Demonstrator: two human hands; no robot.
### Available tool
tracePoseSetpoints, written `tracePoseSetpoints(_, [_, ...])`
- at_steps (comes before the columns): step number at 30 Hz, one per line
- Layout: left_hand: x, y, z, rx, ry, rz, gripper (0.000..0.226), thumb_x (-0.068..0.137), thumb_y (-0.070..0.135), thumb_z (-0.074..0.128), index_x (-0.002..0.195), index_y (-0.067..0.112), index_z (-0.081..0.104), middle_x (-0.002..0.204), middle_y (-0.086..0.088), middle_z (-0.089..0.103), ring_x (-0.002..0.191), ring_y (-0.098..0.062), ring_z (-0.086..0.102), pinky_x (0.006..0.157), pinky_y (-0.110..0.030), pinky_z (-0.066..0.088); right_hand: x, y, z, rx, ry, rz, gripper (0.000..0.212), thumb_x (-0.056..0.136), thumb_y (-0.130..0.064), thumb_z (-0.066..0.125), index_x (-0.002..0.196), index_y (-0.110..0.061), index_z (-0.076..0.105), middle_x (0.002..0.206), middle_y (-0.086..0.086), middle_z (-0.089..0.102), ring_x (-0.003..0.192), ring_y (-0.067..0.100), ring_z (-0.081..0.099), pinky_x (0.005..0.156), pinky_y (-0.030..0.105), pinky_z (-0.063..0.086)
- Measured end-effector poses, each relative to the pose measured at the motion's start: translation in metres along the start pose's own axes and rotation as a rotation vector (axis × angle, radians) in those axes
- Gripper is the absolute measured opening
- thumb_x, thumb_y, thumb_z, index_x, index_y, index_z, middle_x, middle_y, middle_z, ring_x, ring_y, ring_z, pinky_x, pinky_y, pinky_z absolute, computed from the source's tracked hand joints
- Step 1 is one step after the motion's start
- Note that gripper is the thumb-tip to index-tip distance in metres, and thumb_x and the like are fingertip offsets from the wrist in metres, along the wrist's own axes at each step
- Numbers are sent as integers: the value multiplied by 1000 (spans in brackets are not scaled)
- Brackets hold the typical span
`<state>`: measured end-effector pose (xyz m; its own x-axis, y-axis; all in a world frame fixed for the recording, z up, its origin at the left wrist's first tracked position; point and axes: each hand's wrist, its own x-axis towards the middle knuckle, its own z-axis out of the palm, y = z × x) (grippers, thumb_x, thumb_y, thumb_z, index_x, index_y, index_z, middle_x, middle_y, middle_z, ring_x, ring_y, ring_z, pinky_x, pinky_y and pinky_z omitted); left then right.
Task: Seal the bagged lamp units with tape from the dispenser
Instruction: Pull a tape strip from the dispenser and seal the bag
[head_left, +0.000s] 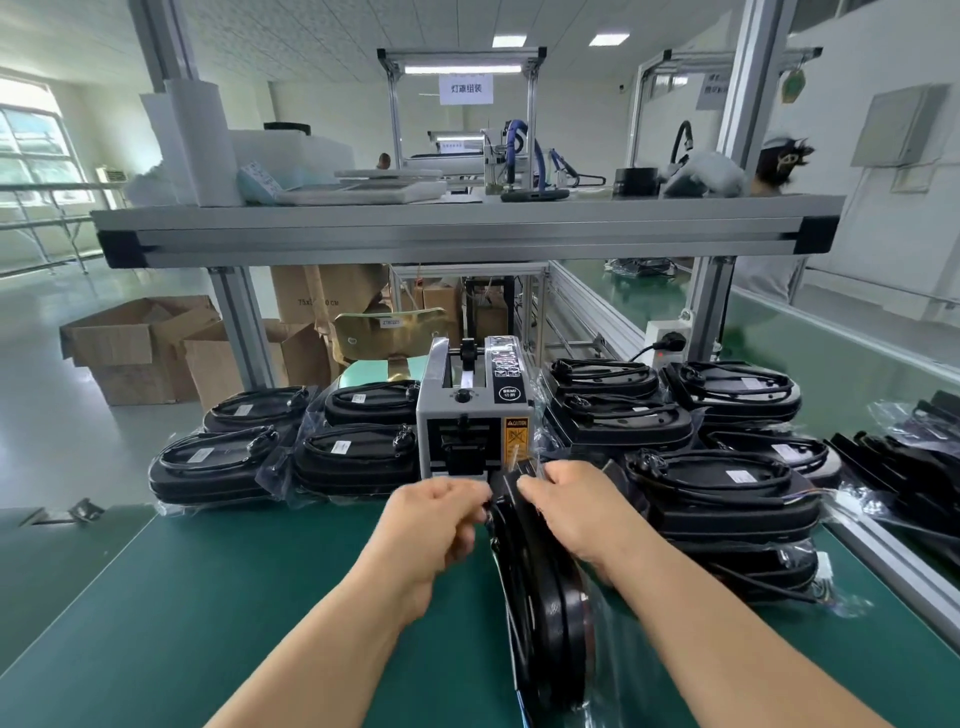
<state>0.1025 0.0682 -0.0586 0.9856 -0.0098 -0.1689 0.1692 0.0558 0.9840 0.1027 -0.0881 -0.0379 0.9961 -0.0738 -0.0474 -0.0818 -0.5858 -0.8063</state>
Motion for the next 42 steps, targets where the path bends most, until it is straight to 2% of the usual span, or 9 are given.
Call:
tracePoseSetpoints(5, [54,10,-4,-191,276,-138,9,92,14,68,84,10,68,59,3,64,39,-3,50,41,-17,43,-3,-1,-1,7,8,-6,37,98,-20,42,63,-14,34,65,2,39,63,18,35,60,34,29])
tracePoseSetpoints(11, [80,10,15,-330,297,-298,14,93,18,69,83,9,65,50,2,60,34,-4,53,39,-15,42,-1,0,4,25,27,-17,37,97,-22,45,62,-15,36,60,-1,40,58,16,36,54,31,29])
tracePoseSetpoints(15, [88,17,30,-462,345,-342,7,93,14,67,98,11,63,63,1,62,41,-5,56,43,-21,41,1,5,5,24,38,-32,39,99,-26,47,63,-15,41,58,-3,44,55,14,39,50,27,32])
tracePoseSetpoints(22, [82,12,39,-581,511,-210,18,85,7,63,70,9,55,51,1,56,42,-8,51,44,-22,41,2,10,7,24,59,-62,39,99,-30,47,63,-15,44,55,-6,45,53,12,41,46,22,32])
tracePoseSetpoints(24, [72,10,33,-490,409,-124,22,85,7,65,66,13,55,45,6,52,38,-6,46,44,-21,42,1,11,6,63,54,-54,37,99,-30,47,65,-14,48,56,-4,48,54,12,43,51,25,35])
tracePoseSetpoints(30, [41,17,6,4,-245,61,26,93,13,64,67,18,63,58,5,51,48,-6,42,49,-17,41,-1,9,3,71,32,-74,36,101,-35,48,81,-11,67,70,1,63,63,13,55,58,27,41])
tracePoseSetpoints(34, [41,29,10,239,-269,137,20,93,10,65,74,13,60,52,5,45,45,-6,36,46,-15,36,-2,8,2,68,14,-55,33,101,-36,50,90,-12,71,82,6,71,72,15,60,62,26,43])
tracePoseSetpoints(39, [44,31,13,287,-321,120,23,91,8,65,70,14,61,49,9,48,43,-3,39,48,-15,38,-5,10,-2,184,-55,-4,23,97,-33,55,91,-21,74,78,-4,73,62,5,61,49,11,44])
tracePoseSetpoints(42, [44,30,10,249,-341,97,22,91,8,64,70,14,62,52,8,50,46,-5,39,50,-16,41,-7,9,-2,252,-96,11,22,93,-24,54,86,-19,74,68,-5,68,56,5,59,53,16,46])
